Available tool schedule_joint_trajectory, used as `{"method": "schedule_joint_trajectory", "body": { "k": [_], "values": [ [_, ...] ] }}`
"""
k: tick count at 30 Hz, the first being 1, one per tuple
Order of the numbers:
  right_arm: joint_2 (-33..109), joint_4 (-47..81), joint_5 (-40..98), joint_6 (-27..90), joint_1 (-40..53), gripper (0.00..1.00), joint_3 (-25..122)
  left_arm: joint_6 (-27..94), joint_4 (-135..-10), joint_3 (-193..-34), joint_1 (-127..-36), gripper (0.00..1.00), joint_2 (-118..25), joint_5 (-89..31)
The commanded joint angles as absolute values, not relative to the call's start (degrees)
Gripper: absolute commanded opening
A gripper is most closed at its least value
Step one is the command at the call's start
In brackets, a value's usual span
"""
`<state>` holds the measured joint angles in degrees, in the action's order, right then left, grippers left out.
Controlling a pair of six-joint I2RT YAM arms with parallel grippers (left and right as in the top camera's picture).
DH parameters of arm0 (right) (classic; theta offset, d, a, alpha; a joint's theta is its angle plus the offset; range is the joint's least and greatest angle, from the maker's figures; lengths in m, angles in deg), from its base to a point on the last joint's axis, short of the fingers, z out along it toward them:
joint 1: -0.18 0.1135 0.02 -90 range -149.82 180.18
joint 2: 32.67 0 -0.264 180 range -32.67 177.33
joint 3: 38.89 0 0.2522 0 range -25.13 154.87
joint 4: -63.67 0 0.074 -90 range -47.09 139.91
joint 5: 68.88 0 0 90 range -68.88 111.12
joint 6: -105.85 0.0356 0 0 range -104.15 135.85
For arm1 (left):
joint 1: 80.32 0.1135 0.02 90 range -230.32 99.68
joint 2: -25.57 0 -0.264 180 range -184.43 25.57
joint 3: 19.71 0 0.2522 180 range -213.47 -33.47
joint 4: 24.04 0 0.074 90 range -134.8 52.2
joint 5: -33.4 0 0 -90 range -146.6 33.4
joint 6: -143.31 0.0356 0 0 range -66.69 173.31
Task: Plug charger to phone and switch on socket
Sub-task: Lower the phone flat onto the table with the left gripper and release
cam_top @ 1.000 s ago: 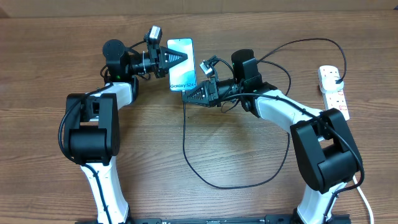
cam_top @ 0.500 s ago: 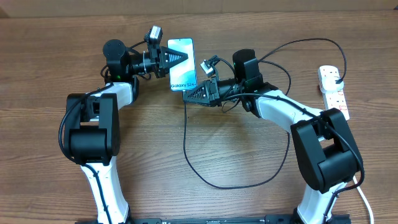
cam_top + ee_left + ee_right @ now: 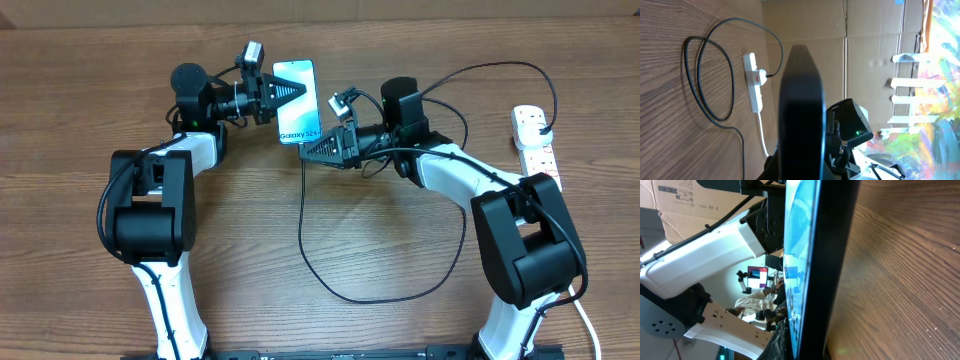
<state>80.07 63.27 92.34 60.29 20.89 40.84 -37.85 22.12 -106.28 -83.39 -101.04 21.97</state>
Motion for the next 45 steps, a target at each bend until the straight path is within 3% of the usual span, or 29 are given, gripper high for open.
{"method": "schedule_joint_trajectory", "body": {
  "k": [1,2,4,5,7,13,16,21,24,45],
  "values": [
    [78.1,65.3,85.4,60.4,18.4,0.36,42.0,-38.4,22.4,-105.8,-87.1,0.04,-100.1,34.1],
    [78.1,65.3,86.5,60.0,18.4,0.57,42.0,-38.1,22.4,-105.8,-87.1,0.04,-100.1,34.1],
    [77.9,65.4,90.9,56.9,17.9,0.76,42.0,-36.6,22.4,-105.8,-86.8,0.04,-100.1,34.0],
    [77.8,65.3,93.0,56.0,17.5,0.91,42.0,-35.4,22.4,-105.8,-86.6,0.05,-100.1,34.1],
    [76.9,65.3,96.7,54.3,16.2,1.0,42.0,-35.2,22.4,-105.8,-86.1,0.04,-100.1,34.1],
    [71.1,63.8,97.6,52.1,11.9,1.0,42.0,-32.8,22.1,-105.8,-84.3,0.04,-100.1,33.9],
    [67.7,57.2,92.5,48.6,11.3,1.0,42.0,-31.3,20.2,-105.8,-83.8,0.04,-100.2,31.8],
    [60.6,31.0,68.4,36.7,11.5,1.0,42.0,-20.3,-0.7,-106.0,-83.9,0.04,-100.3,20.5],
    [58.9,25.7,64.4,34.3,11.5,0.99,42.0,-11.9,-9.1,-106.5,-84.5,0.04,-100.3,19.0],
    [58.4,17.1,59.9,30.5,11.4,1.0,42.0,19.2,-43.5,-106.9,-88.5,0.06,-100.3,-2.5]
  ]
}}
